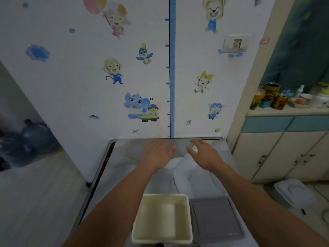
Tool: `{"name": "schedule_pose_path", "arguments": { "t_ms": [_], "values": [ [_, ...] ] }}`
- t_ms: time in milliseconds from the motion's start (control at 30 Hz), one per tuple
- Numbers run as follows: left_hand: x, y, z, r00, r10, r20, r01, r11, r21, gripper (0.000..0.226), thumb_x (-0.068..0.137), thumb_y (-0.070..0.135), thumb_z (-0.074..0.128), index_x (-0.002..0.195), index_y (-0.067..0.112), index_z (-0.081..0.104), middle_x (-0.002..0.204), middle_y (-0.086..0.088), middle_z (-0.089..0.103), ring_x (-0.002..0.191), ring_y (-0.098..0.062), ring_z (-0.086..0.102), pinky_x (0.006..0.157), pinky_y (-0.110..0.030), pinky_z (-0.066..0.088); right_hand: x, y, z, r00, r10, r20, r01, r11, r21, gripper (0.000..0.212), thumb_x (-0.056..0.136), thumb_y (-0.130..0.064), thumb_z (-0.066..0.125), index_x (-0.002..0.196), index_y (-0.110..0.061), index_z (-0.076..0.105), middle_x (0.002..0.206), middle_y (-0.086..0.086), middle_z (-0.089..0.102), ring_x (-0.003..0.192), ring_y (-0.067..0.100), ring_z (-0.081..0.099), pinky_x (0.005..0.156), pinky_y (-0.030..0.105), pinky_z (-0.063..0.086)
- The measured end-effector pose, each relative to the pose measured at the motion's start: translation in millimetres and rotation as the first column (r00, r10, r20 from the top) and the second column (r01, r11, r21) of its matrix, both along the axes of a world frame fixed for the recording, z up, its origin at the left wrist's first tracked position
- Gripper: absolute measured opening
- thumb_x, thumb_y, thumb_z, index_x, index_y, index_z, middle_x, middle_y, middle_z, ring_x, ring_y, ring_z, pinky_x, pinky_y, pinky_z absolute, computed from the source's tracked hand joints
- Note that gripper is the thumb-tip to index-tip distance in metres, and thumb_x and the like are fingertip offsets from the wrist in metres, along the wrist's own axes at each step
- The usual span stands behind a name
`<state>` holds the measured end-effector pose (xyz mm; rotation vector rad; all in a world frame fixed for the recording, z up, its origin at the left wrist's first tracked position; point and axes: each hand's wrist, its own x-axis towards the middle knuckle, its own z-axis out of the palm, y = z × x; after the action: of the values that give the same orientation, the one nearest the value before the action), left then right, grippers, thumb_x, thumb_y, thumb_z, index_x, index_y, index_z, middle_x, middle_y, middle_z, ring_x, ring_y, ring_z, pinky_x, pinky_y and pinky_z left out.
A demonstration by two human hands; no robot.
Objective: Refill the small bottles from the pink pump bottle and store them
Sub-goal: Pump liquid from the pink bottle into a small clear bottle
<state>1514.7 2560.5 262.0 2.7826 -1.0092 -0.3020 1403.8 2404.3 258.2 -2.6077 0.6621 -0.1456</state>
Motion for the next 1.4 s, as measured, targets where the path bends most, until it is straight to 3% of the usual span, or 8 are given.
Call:
{"name": "schedule_pose_path", "arguments": {
  "t_ms": [367,467,667,833,1033,1233,1333,1400],
  "values": [
    [-37,-8,-48,0.999,0.022,-0.025,-0.024,0.998,-0.066,0.088,0.083,0.077,0.002,0.149,0.024,0.026,0.157,-0.004,0.023,0.145,-0.028,0.014,0.118,-0.048,0.012,-43,1,-34,0.997,0.076,-0.002,-0.076,0.997,0.029,0.067,0.09,-0.06,0.033,0.145,-0.023,0.029,0.153,0.001,0.027,0.138,0.024,0.03,0.112,0.045,0.028],
    [-45,-6,-71,1.0,0.029,-0.003,-0.03,0.994,-0.101,0.076,0.091,0.069,0.016,0.15,0.022,0.024,0.158,-0.002,0.023,0.147,-0.027,0.01,0.117,-0.05,0.012,-57,9,-49,0.996,0.092,0.005,-0.092,0.994,0.051,0.065,0.092,-0.058,0.033,0.145,-0.02,0.031,0.152,0.004,0.029,0.137,0.024,0.033,0.11,0.04,0.029],
    [-49,5,-112,0.997,-0.06,0.051,0.059,0.998,0.017,0.072,0.092,0.067,0.009,0.148,0.025,0.027,0.157,-0.004,0.025,0.146,-0.029,0.014,0.116,-0.052,0.012,-89,27,-80,0.99,0.143,0.011,-0.143,0.99,0.007,0.051,0.1,-0.044,0.024,0.14,-0.016,0.039,0.15,0.003,0.036,0.136,0.02,0.034,0.111,0.034,0.024],
    [-62,43,-135,0.993,-0.095,0.073,0.105,0.982,-0.156,0.078,0.089,0.071,0.01,0.146,0.024,0.034,0.153,-0.006,0.034,0.141,-0.03,0.028,0.114,-0.053,0.02,-128,45,-89,0.995,0.025,0.101,-0.034,0.996,0.087,0.056,0.099,-0.048,0.023,0.133,-0.014,0.05,0.139,0.008,0.048,0.121,0.022,0.047,0.103,0.035,0.033],
    [-119,73,-130,0.993,-0.105,0.055,0.116,0.755,-0.645,0.044,0.096,0.039,0.047,0.133,0.016,0.051,0.135,-0.007,0.055,0.124,-0.023,0.05,0.099,-0.027,0.035,-174,72,-87,0.968,-0.143,0.205,0.098,0.972,0.212,0.057,0.099,-0.047,0.023,0.108,-0.009,0.065,0.108,0.007,0.067,0.098,0.026,0.061,0.08,0.037,0.044],
    [-197,100,-150,0.962,-0.261,-0.077,0.049,0.444,-0.895,0.022,0.093,0.015,0.057,0.113,0.016,0.064,0.104,0.002,0.065,0.093,-0.005,0.06,0.076,-0.006,0.044,-204,93,-100,0.922,-0.28,0.268,0.213,0.943,0.255,0.062,0.098,-0.041,0.021,0.086,-0.004,0.069,0.087,0.007,0.071,0.08,0.024,0.066,0.071,0.031,0.048],
    [-230,112,-190,0.942,-0.286,-0.175,-0.032,0.442,-0.896,0.029,0.089,0.01,0.06,0.117,0.018,0.062,0.111,0.004,0.065,0.098,0.0,0.059,0.078,0.0,0.043,-209,101,-110,0.887,-0.366,0.282,0.289,0.915,0.282,0.057,0.095,-0.034,0.025,0.077,-0.002,0.069,0.081,0.012,0.073,0.074,0.028,0.068,0.07,0.032,0.051],
    [-242,115,-224,0.924,-0.274,-0.267,-0.106,0.489,-0.866,0.04,0.087,0.009,0.063,0.125,0.019,0.057,0.125,0.002,0.061,0.114,-0.007,0.055,0.09,-0.009,0.044,-212,103,-118,0.872,-0.41,0.267,0.33,0.895,0.3,0.054,0.092,-0.034,0.029,0.078,-0.001,0.07,0.078,0.01,0.073,0.074,0.029,0.069,0.065,0.029,0.049]
  ]
}}
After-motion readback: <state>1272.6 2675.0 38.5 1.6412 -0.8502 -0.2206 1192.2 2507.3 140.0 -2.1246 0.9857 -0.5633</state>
